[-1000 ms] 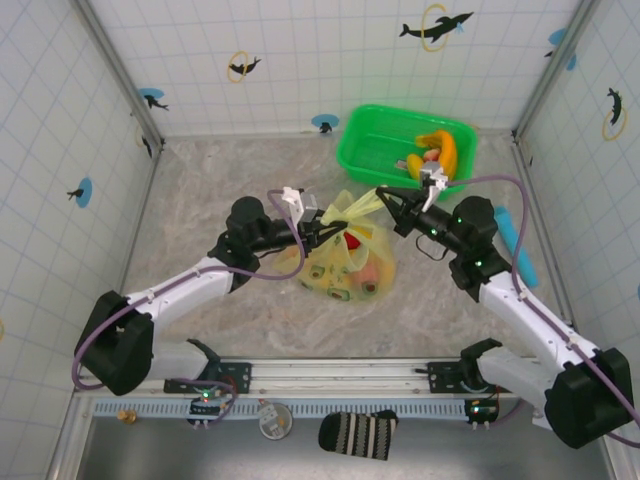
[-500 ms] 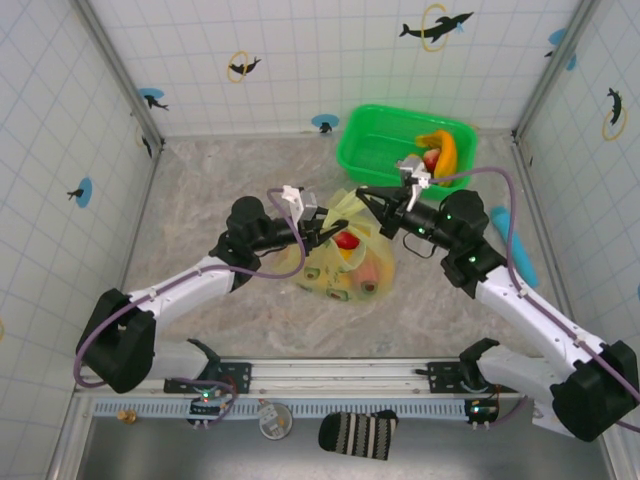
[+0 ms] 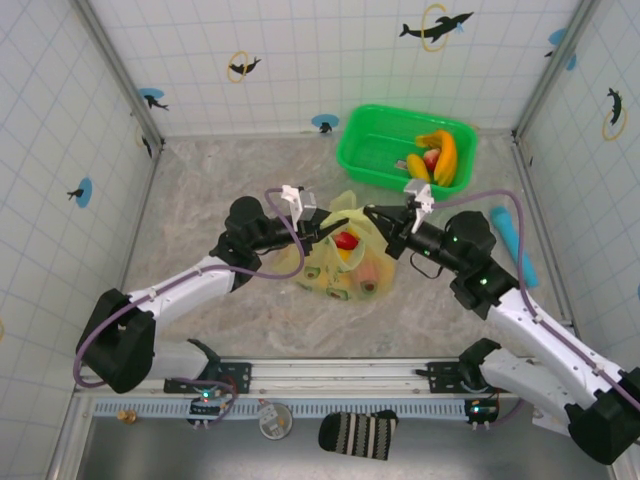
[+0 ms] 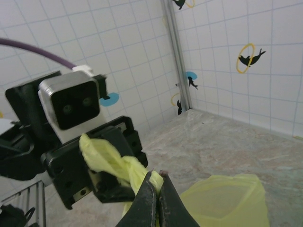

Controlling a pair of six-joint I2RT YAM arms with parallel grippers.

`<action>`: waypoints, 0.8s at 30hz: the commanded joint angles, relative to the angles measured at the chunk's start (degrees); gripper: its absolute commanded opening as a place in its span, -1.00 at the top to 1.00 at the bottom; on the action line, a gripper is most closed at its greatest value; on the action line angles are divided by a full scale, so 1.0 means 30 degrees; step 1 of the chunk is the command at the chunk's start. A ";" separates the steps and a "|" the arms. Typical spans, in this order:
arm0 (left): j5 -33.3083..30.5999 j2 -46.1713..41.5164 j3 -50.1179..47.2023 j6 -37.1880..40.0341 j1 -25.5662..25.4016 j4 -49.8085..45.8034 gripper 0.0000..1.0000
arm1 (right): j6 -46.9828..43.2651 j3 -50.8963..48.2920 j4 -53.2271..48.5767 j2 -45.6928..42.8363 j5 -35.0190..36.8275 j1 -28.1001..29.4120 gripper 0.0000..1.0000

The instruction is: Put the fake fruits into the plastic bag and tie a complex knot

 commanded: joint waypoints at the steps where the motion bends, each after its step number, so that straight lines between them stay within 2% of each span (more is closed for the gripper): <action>1: -0.0784 0.0166 0.0549 -0.0897 0.0743 0.0059 1.00 | -0.1166 -0.0968 0.0967 -0.1090 -0.0843 0.0863 1.00; 3: -0.0831 0.0257 0.0639 -0.1244 0.0810 0.0223 1.00 | -0.1728 -0.1896 0.0807 -0.1002 -0.1509 0.1525 1.00; 6: -0.0638 0.0563 0.0968 -0.1468 0.0809 -0.0054 1.00 | -0.2215 -0.2347 0.0320 -0.0121 -0.0973 0.2699 1.00; 13: 0.0508 0.0767 0.1205 -0.2205 0.0832 0.0008 1.00 | -0.2242 -0.2251 0.1795 0.2128 0.4982 0.3345 1.00; 17: 0.0911 0.0587 0.1296 -0.1655 0.0833 -0.1182 0.81 | -0.2055 -0.2086 0.2662 0.2472 0.5787 0.3236 1.00; 22: 0.1221 0.0466 0.1271 -0.1396 0.0810 -0.1760 0.60 | -0.1898 -0.2024 0.3148 0.2494 0.5696 0.3130 1.00; 24: 0.1236 0.0466 0.1315 -0.1342 0.0830 -0.1758 0.57 | -0.1891 -0.1891 0.3086 0.2544 0.5645 0.3117 1.00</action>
